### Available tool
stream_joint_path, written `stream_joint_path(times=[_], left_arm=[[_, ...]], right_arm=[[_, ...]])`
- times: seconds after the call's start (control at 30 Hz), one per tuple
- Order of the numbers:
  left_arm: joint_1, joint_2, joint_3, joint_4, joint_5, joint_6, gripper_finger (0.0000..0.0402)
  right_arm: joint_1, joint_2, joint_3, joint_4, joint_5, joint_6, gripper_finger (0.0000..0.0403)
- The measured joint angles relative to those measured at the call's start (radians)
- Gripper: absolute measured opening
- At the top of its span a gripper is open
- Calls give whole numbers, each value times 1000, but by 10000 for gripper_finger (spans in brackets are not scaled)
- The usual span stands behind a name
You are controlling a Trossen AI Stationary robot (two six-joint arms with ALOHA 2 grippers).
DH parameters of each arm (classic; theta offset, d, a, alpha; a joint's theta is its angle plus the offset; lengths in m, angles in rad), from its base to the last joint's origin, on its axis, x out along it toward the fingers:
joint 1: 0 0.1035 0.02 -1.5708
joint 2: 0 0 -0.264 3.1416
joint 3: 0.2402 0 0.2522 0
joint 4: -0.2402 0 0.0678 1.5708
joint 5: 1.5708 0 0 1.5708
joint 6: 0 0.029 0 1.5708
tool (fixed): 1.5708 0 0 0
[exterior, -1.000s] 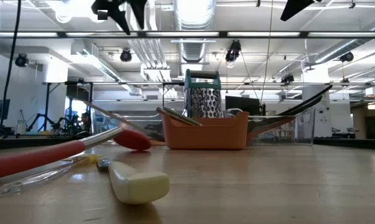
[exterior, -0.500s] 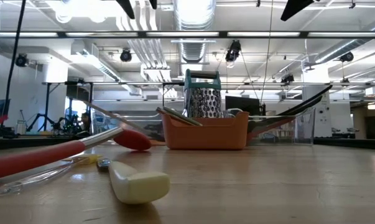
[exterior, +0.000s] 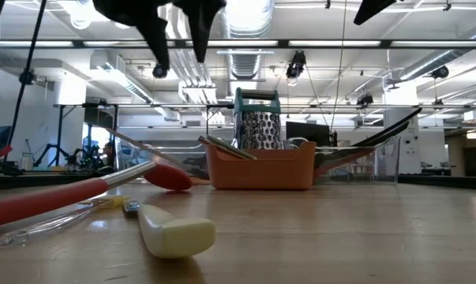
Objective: Pick & Place Kitchen Items
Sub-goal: Put the red serving spoon into the right transparent bin
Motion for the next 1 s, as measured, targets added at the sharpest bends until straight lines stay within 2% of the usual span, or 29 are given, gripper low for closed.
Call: stream_joint_path(times=[0.4,0.7,1.0], left_arm=[[6,2,-267,176,82,-45,239],[20,0,-488,415,129,-101,238],[53,-2,-611,457,122,-138,238]], right_arm=[[0,0,0,0,-1,3,61],[0,0,0,0,-2,1,61],[0,0,0,0,-1,-26,61]])
